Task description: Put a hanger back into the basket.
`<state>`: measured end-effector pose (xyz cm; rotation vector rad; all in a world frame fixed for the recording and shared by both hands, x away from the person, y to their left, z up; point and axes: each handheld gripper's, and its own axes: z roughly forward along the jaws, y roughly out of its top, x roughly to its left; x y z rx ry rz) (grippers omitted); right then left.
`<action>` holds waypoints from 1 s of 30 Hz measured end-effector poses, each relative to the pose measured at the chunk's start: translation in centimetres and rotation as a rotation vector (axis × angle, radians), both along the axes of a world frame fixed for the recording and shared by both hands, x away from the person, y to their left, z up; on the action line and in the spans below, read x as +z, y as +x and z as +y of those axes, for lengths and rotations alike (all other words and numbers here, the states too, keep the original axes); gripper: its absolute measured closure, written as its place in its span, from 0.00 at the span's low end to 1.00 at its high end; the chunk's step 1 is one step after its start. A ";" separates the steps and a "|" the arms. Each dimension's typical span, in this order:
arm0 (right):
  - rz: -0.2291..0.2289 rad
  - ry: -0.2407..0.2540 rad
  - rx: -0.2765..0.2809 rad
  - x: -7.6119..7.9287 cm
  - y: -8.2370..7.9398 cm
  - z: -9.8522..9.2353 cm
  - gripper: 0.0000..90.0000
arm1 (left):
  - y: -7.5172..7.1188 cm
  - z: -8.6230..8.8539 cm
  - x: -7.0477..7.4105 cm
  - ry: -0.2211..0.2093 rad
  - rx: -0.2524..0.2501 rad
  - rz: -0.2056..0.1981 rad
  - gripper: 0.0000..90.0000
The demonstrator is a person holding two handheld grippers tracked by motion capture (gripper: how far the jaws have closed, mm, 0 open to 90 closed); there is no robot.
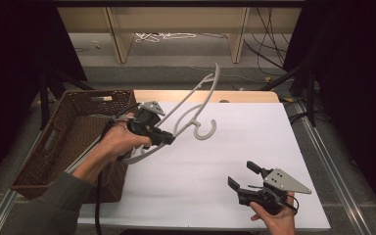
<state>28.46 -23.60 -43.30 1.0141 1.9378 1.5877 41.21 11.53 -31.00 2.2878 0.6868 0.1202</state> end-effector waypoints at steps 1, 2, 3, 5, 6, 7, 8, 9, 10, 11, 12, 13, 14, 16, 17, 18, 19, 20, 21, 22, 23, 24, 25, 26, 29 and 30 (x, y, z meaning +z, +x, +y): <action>-0.004 -0.009 -0.008 0.0 0.0 0.0 0.19 | 0.0 0.3 0.2 -0.002 0.007 -0.002 0.91; -0.007 -0.008 -0.005 0.0 0.0 0.0 0.19 | 0.0 0.9 0.6 0.006 0.006 -0.009 0.91; -0.004 -0.007 -0.003 0.0 0.0 0.0 0.19 | 0.0 1.2 0.8 0.003 0.020 -0.010 0.91; -0.009 -0.011 -0.011 0.0 0.0 0.0 0.19 | 0.0 2.0 1.2 0.000 0.039 -0.023 0.91; -0.005 -0.011 -0.010 0.0 0.0 0.0 0.19 | 0.1 2.4 1.3 0.010 0.037 -0.024 0.91; -0.007 -0.012 -0.011 0.0 0.0 0.0 0.19 | 0.2 2.9 1.4 0.016 0.047 -0.030 0.91; -0.008 -0.011 -0.011 0.0 0.0 0.0 0.19 | 0.2 3.4 1.5 0.016 0.057 -0.033 0.90; -0.008 -0.012 -0.010 0.0 0.0 0.0 0.19 | 0.2 3.8 1.6 0.024 0.059 -0.035 0.91; 0.001 -0.019 -0.008 0.0 0.0 0.0 0.19 | 0.1 4.2 1.6 0.017 0.074 -0.036 0.91; 0.002 -0.018 -0.010 0.0 0.0 0.0 0.19 | 0.1 4.6 1.6 0.016 0.076 -0.041 0.91; -0.002 -0.008 -0.004 -0.1 0.0 0.1 0.19 | 0.1 5.1 1.7 0.016 0.086 -0.038 0.91; -0.001 -0.012 -0.010 -0.1 0.0 0.1 0.19 | 0.1 5.6 1.8 0.013 0.089 -0.036 0.90; 0.008 -0.022 -0.010 0.0 0.0 0.0 0.19 | 0.0 6.0 1.9 0.010 0.101 -0.041 0.90; 0.008 -0.013 0.002 -0.1 0.0 0.1 0.19 | 0.0 6.9 2.2 0.008 0.112 -0.048 0.91; 0.010 -0.011 0.002 -0.1 0.0 0.1 0.19 | -0.1 7.5 2.3 0.012 0.116 -0.049 0.90; 0.015 -0.021 -0.004 0.0 0.0 0.0 0.19 | -0.1 7.8 2.3 0.012 0.124 -0.051 0.91; 0.012 -0.022 -0.005 0.0 0.0 0.0 0.19 | -0.2 8.2 2.4 0.024 0.129 -0.054 0.91; -0.001 -0.004 0.000 -0.1 0.1 0.1 0.19 | -0.3 8.6 2.3 0.021 0.129 -0.050 0.91; -0.002 -0.008 -0.001 -0.1 0.1 0.1 0.19 | -0.3 8.9 2.3 0.021 0.133 -0.048 0.91; 0.002 -0.007 -0.001 -0.1 0.1 0.1 0.19 | -0.3 9.4 2.2 0.023 0.134 -0.044 0.91; 0.002 -0.008 -0.001 -0.1 0.1 0.1 0.19 | -0.4 9.7 2.1 0.024 0.143 -0.047 0.91; 0.001 -0.008 0.000 -0.1 0.1 0.1 0.19 | -0.4 9.9 2.0 0.026 0.147 -0.046 0.91; 0.004 -0.009 0.000 -0.1 0.1 0.1 0.19 | -0.4 10.3 1.8 0.023 0.152 -0.040 0.91; -0.002 0.003 -0.003 -0.2 0.1 0.2 0.19 | -0.4 10.6 1.7 0.026 0.155 -0.043 0.91; 0.009 -0.006 0.000 -0.1 0.1 0.1 0.19 | -0.4 11.4 1.3 0.025 0.165 -0.039 0.91; 0.015 -0.016 -0.009 -0.1 0.1 0.0 0.19 | -0.5 11.7 1.2 0.027 0.171 -0.040 0.91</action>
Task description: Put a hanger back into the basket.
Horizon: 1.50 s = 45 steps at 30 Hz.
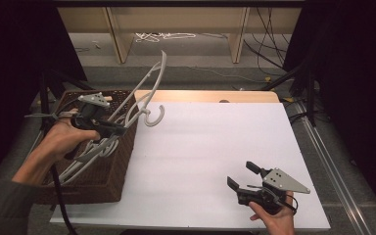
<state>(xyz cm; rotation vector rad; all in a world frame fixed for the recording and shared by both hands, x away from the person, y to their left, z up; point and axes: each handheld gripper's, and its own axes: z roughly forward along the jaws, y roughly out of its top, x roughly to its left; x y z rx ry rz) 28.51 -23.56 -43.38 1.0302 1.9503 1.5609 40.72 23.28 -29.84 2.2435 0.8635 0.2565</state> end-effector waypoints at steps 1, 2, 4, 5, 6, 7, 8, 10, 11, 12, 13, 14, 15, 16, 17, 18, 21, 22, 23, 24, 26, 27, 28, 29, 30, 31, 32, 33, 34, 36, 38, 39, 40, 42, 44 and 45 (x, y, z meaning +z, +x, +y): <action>-0.004 0.004 0.002 -0.1 0.0 0.0 0.19 | 0.0 0.2 -0.1 -0.001 0.003 0.003 0.91; -0.004 0.002 -0.002 -0.1 0.0 0.0 0.19 | -0.1 0.5 -0.2 0.000 0.004 0.003 0.91; -0.006 0.007 0.001 -0.1 0.0 0.0 0.19 | -0.1 1.1 -0.4 -0.004 0.006 0.004 0.91; -0.005 0.008 0.001 -0.1 0.1 0.0 0.19 | -0.1 1.3 -0.5 -0.001 0.010 0.006 0.90; -0.003 0.001 -0.005 -0.1 0.0 0.0 0.19 | -0.2 1.7 -0.6 0.000 0.016 0.005 0.91; -0.004 0.000 -0.005 -0.1 0.0 0.0 0.19 | -0.2 1.9 -0.7 0.000 0.022 0.003 0.90; -0.004 0.007 0.001 -0.1 0.0 0.0 0.19 | -0.2 2.1 -0.8 0.000 0.019 0.005 0.91; -0.004 0.011 0.000 0.0 0.0 0.0 0.19 | -0.4 2.6 -1.0 -0.001 0.027 0.002 0.91; -0.005 0.007 0.001 -0.1 0.0 0.0 0.19 | -0.4 2.9 -1.1 -0.005 0.024 0.007 0.91; -0.005 0.008 0.001 -0.1 0.0 0.0 0.19 | -0.4 3.1 -1.2 -0.004 0.022 0.007 0.91; 0.008 -0.004 0.002 0.0 0.0 0.0 0.19 | -0.5 3.5 -1.4 -0.003 0.020 0.010 0.91; 0.002 0.010 0.003 0.0 0.0 0.0 0.19 | -0.5 3.7 -1.5 -0.004 0.025 0.006 0.90; 0.000 0.009 0.001 0.0 0.0 0.0 0.19 | -0.5 3.9 -1.6 -0.006 0.029 0.011 0.90; -0.007 0.008 0.000 -0.1 0.0 0.0 0.19 | -0.5 4.2 -1.8 -0.001 0.035 0.014 0.91; -0.005 0.000 -0.005 -0.1 0.0 0.0 0.19 | -0.6 4.3 -1.9 0.000 0.041 0.010 0.91; -0.003 0.001 -0.006 -0.1 0.0 0.0 0.19 | -0.6 4.6 -2.1 0.001 0.037 0.019 0.91; -0.002 0.000 -0.003 -0.1 0.0 0.1 0.19 | -0.8 5.2 -2.6 0.006 0.040 0.023 0.91; -0.007 0.000 -0.002 -0.1 0.1 0.1 0.19 | -0.8 5.3 -2.7 0.002 0.037 0.028 0.90; -0.007 0.001 -0.003 -0.1 0.0 0.1 0.19 | -0.9 5.5 -2.8 0.005 0.040 0.029 0.91; -0.005 0.002 -0.003 -0.1 0.0 0.1 0.19 | -0.9 5.7 -2.9 0.003 0.036 0.037 0.91; -0.006 0.003 -0.004 -0.1 0.0 0.1 0.19 | -1.0 6.1 -3.3 0.004 0.040 0.039 0.91; -0.003 0.003 -0.004 -0.1 0.0 0.1 0.19 | -1.1 6.4 -3.5 0.009 0.043 0.043 0.90; 0.001 0.001 -0.003 -0.1 0.0 0.0 0.19 | -1.1 6.5 -3.7 0.014 0.043 0.050 0.90; -0.005 0.004 -0.005 -0.1 0.0 0.0 0.19 | -1.2 6.7 -3.8 0.011 0.045 0.052 0.91; -0.004 0.002 -0.005 -0.1 0.0 0.0 0.19 | -1.3 6.9 -4.0 0.015 0.041 0.054 0.91; -0.004 0.001 -0.002 -0.1 0.1 0.0 0.19 | -1.4 7.0 -4.1 0.013 0.050 0.055 0.90; -0.001 -0.002 -0.003 -0.1 0.0 0.1 0.19 | -1.4 7.1 -4.2 0.014 0.043 0.056 0.90; -0.003 -0.001 -0.003 -0.1 0.1 0.1 0.19 | -1.4 7.3 -4.4 0.017 0.045 0.062 0.91; -0.009 0.001 -0.002 -0.1 0.1 0.1 0.19 | -1.4 7.5 -4.4 0.017 0.050 0.063 0.90; -0.009 0.000 -0.001 -0.1 0.1 0.1 0.19 | -1.5 7.8 -4.7 0.016 0.060 0.063 0.91; -0.005 0.000 -0.003 -0.1 0.1 0.1 0.19 | -1.6 8.1 -4.8 0.023 0.056 0.063 0.91; -0.003 0.000 -0.004 -0.1 0.1 0.1 0.19 | -1.7 8.3 -4.8 0.022 0.049 0.069 0.91; -0.011 0.003 -0.002 -0.1 0.1 0.1 0.19 | -1.8 8.4 -4.9 0.021 0.055 0.066 0.91; -0.009 0.008 0.006 -0.2 0.1 0.1 0.19 | -1.9 8.8 -5.1 0.019 0.065 0.074 0.90; -0.008 -0.002 -0.001 -0.1 0.1 0.1 0.19 | -2.0 9.2 -5.3 0.024 0.060 0.076 0.90; -0.010 0.000 -0.001 -0.1 0.1 0.1 0.19 | -2.0 9.4 -5.4 0.023 0.059 0.081 0.91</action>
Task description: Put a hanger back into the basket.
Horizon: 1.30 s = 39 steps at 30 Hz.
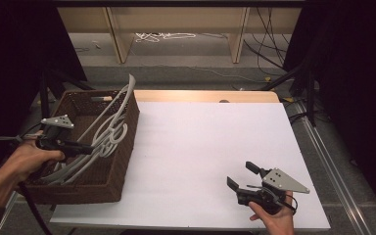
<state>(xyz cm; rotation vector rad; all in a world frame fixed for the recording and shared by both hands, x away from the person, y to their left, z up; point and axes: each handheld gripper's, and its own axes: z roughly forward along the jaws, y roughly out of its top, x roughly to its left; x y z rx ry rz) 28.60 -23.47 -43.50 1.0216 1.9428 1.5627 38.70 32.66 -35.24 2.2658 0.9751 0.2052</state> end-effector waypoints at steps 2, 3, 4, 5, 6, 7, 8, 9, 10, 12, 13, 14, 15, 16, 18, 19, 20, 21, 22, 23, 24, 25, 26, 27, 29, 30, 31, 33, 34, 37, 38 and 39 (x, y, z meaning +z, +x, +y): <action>0.004 0.001 0.003 0.0 0.0 0.0 0.19 | -0.1 0.3 -0.2 0.003 0.010 0.002 0.90; 0.002 -0.001 -0.001 0.0 0.0 0.0 0.19 | -0.2 0.5 -0.3 0.011 0.009 0.008 0.90; 0.002 -0.002 0.000 0.0 0.0 0.0 0.19 | -0.2 0.8 -0.4 0.011 0.006 0.011 0.91; 0.002 -0.002 0.000 0.0 0.0 0.0 0.19 | -0.3 0.9 -0.4 0.013 0.009 0.010 0.90; 0.003 -0.002 0.000 0.0 0.0 0.0 0.19 | -0.4 1.0 -0.5 0.011 0.020 0.004 0.90; 0.000 0.008 0.007 -0.1 0.0 0.0 0.19 | -0.4 1.2 -0.5 0.014 0.010 0.010 0.90; 0.000 0.007 0.006 0.0 0.0 0.0 0.19 | -0.5 1.4 -0.5 0.017 0.005 0.015 0.90; -0.001 0.007 0.007 0.0 0.0 0.0 0.19 | -0.6 1.5 -0.6 0.018 0.009 0.009 0.90; -0.001 0.006 0.006 0.0 0.0 0.0 0.19 | -0.6 1.6 -0.7 0.021 0.008 0.016 0.90; -0.001 0.005 0.007 -0.1 0.0 0.0 0.19 | -0.7 1.8 -0.8 0.047 0.009 0.029 0.90; -0.001 0.006 0.007 -0.1 0.0 0.0 0.19 | -0.6 2.0 -0.9 0.054 0.004 0.035 0.90; -0.002 0.005 0.007 0.0 0.0 0.0 0.19 | -0.7 2.0 -1.1 0.051 0.014 0.032 0.90; -0.001 0.005 0.007 0.0 0.0 0.0 0.19 | -0.7 2.1 -1.1 0.057 0.007 0.039 0.90; -0.001 0.005 0.007 -0.1 0.0 0.0 0.19 | -0.6 2.2 -1.2 0.063 -0.002 0.045 0.90; 0.000 0.006 0.006 -0.1 0.1 0.0 0.19 | -0.7 2.1 -1.4 0.063 0.001 0.045 0.90; 0.000 0.013 0.009 -0.1 0.1 0.1 0.19 | -0.6 2.2 -1.5 0.062 -0.008 0.053 0.90; 0.000 0.011 0.010 -0.1 0.1 0.1 0.19 | -0.6 2.2 -1.6 0.065 -0.009 0.055 0.90; 0.000 0.005 0.006 -0.1 0.1 0.0 0.19 | -0.6 2.2 -1.7 0.069 -0.011 0.056 0.90; -0.002 0.005 0.006 -0.1 0.1 0.1 0.19 | -0.6 2.2 -1.8 0.072 -0.007 0.060 0.90; -0.001 0.005 0.007 -0.1 0.1 0.0 0.19 | -0.5 2.3 -1.9 0.077 -0.012 0.062 0.90; -0.001 0.005 0.006 -0.1 0.0 0.0 0.19 | -0.6 2.3 -2.0 0.074 -0.005 0.067 0.90; -0.001 0.006 0.005 -0.1 0.1 0.0 0.19 | -0.6 2.2 -2.3 0.048 0.014 0.069 0.90; 0.001 0.012 0.006 -0.1 0.1 0.0 0.19 | -0.6 2.4 -2.3 0.065 0.010 0.080 0.90; 0.001 0.009 0.006 -0.1 0.1 0.0 0.19 | -0.6 2.4 -2.4 0.060 0.024 0.078 0.90; -0.001 0.006 0.007 -0.1 0.1 0.0 0.19 | -0.5 2.6 -2.7 0.071 0.018 0.091 0.90; -0.001 0.005 0.008 -0.1 0.0 0.0 0.19 | -0.6 2.6 -2.8 0.068 0.031 0.091 0.90; -0.005 0.011 0.006 -0.1 0.1 0.1 0.19 | -0.5 2.7 -3.0 0.070 0.023 0.099 0.90; -0.003 0.018 0.008 -0.1 0.1 0.1 0.19 | -0.4 2.7 -3.2 0.077 0.023 0.108 0.90; -0.002 0.017 0.007 -0.1 0.1 0.1 0.19 | -0.2 2.8 -3.3 0.094 0.008 0.114 0.90; -0.002 0.016 0.008 -0.1 0.1 0.1 0.19 | 0.0 2.8 -3.7 0.096 0.006 0.126 0.90; -0.001 0.017 0.008 -0.1 0.1 0.1 0.19 | 0.1 3.0 -3.6 0.130 -0.016 0.134 0.90; -0.001 0.016 0.008 -0.1 0.1 0.1 0.19 | 0.1 3.0 -3.8 0.108 -0.001 0.137 0.90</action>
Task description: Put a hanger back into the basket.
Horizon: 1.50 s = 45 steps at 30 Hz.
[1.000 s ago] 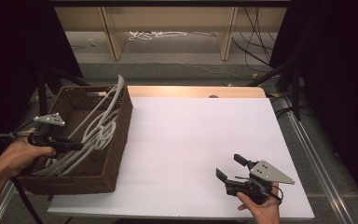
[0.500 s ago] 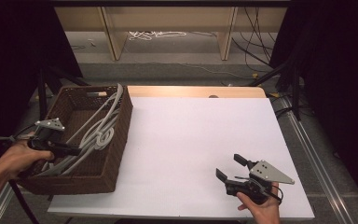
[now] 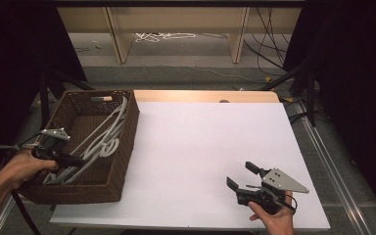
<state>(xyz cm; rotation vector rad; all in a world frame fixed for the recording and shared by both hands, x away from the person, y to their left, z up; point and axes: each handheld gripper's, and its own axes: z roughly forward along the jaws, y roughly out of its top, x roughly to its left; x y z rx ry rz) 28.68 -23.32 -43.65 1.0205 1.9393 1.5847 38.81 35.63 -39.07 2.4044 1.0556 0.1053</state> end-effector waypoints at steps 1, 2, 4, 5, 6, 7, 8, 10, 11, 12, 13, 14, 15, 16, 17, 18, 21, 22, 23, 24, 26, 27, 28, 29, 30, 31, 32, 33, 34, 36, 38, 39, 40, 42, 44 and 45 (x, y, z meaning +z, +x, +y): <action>-0.002 -0.007 -0.003 0.0 0.0 0.0 0.19 | 0.1 0.2 0.0 0.018 -0.016 0.004 0.90; -0.001 0.002 0.001 0.0 0.0 0.0 0.19 | 0.1 0.2 -0.1 0.009 -0.003 0.001 0.90; 0.000 0.003 0.000 0.0 0.0 0.0 0.19 | 0.2 0.3 -0.1 0.018 -0.011 0.001 0.90; -0.001 0.002 0.000 0.0 0.0 0.0 0.19 | 0.2 0.3 -0.1 0.017 -0.011 0.001 0.90; -0.001 0.003 0.000 0.0 0.0 0.0 0.19 | 0.2 0.4 -0.1 0.016 -0.012 0.001 0.89; 0.001 0.005 0.000 0.0 0.0 0.0 0.19 | 0.2 0.3 -0.1 0.007 0.007 -0.009 0.89; -0.001 0.006 0.000 0.0 0.0 0.0 0.19 | 0.2 0.3 0.0 -0.014 0.032 -0.020 0.86; 0.011 -0.003 -0.001 0.0 0.0 0.0 0.19 | 0.0 0.1 0.3 -0.067 0.084 -0.050 0.80; 0.011 -0.017 -0.006 0.1 0.0 -0.1 0.19 | 0.0 0.2 0.7 -0.079 0.063 -0.053 0.76; -0.003 -0.013 -0.013 0.0 0.0 -0.1 0.19 | -0.1 0.2 0.9 -0.088 0.057 -0.057 0.74; 0.015 -0.020 -0.011 0.1 0.0 -0.1 0.19 | -0.1 0.0 1.3 -0.081 0.061 -0.063 0.69; 0.002 -0.008 -0.009 0.0 0.0 -0.1 0.19 | -0.1 -0.1 1.5 -0.073 0.069 -0.066 0.63; 0.003 -0.003 -0.004 0.0 0.1 -0.1 0.19 | -0.1 -0.2 1.6 -0.081 0.083 -0.072 0.61; 0.003 -0.003 -0.004 0.0 0.1 -0.1 0.19 | -0.1 -0.5 1.6 -0.104 0.101 -0.082 0.59; 0.003 -0.003 -0.008 0.0 0.0 0.0 0.19 | -0.1 -0.7 1.8 -0.110 0.122 -0.086 0.56; 0.003 -0.003 0.000 0.0 0.0 0.0 0.19 | -0.2 -1.0 1.8 -0.116 0.144 -0.102 0.51; 0.015 -0.009 -0.008 0.1 -0.1 -0.1 0.19 | -0.2 -1.3 2.3 -0.133 0.158 -0.149 0.46; 0.015 -0.010 -0.009 0.1 -0.1 -0.1 0.19 | -0.2 -1.4 2.4 -0.138 0.163 -0.154 0.44; 0.015 -0.011 -0.009 0.1 -0.1 -0.1 0.19 | -0.2 -1.5 2.5 -0.146 0.175 -0.171 0.43; 0.004 0.005 -0.002 0.0 0.0 0.0 0.19 | -0.2 -1.6 2.5 -0.153 0.183 -0.175 0.42; 0.001 0.000 0.001 0.0 0.0 -0.1 0.19 | -0.2 -1.7 2.6 -0.163 0.208 -0.195 0.40; 0.002 0.001 -0.001 0.0 0.0 -0.1 0.19 | -0.3 -1.7 2.8 -0.170 0.215 -0.211 0.38; 0.008 0.001 -0.001 0.0 0.0 -0.1 0.19 | -0.3 -1.6 2.9 -0.171 0.214 -0.219 0.37; 0.009 0.001 -0.001 0.0 0.0 -0.1 0.19 | -0.4 -1.6 3.1 -0.188 0.225 -0.233 0.36; 0.005 0.002 -0.002 0.0 0.0 -0.1 0.19 | -0.4 -1.8 3.1 -0.207 0.243 -0.252 0.35; 0.003 0.001 -0.001 0.0 0.0 -0.1 0.19 | -0.5 -1.8 3.2 -0.213 0.257 -0.271 0.34; 0.003 0.000 -0.001 0.0 0.0 -0.1 0.19 | -0.6 -2.0 3.3 -0.222 0.270 -0.281 0.32; 0.004 0.000 0.000 0.0 0.0 -0.1 0.19 | -0.7 -2.1 3.4 -0.226 0.271 -0.295 0.30; 0.004 0.006 -0.001 0.0 0.0 0.0 0.19 | -0.8 -2.3 3.5 -0.243 0.271 -0.301 0.28; 0.002 0.006 -0.001 0.0 0.0 0.0 0.19 | -1.0 -2.7 3.6 -0.262 0.269 -0.304 0.27; -0.001 0.005 0.000 0.0 0.0 0.0 0.19 | -1.3 -3.4 3.8 -0.290 0.286 -0.325 0.24; 0.001 0.006 -0.001 0.0 0.0 0.0 0.19 | -1.4 -3.5 3.9 -0.290 0.278 -0.327 0.23; 0.004 0.007 -0.003 0.0 0.0 0.0 0.19 | -1.5 -3.9 4.0 -0.320 0.288 -0.335 0.23; 0.003 0.000 -0.001 0.0 0.0 -0.1 0.19 | -1.7 -4.5 4.2 -0.334 0.289 -0.351 0.22; -0.001 0.005 -0.001 0.0 0.0 0.0 0.19 | -1.9 -5.1 4.5 -0.348 0.293 -0.373 0.20; -0.001 0.005 -0.001 0.0 0.0 0.0 0.19 | -2.0 -5.4 4.6 -0.362 0.289 -0.378 0.20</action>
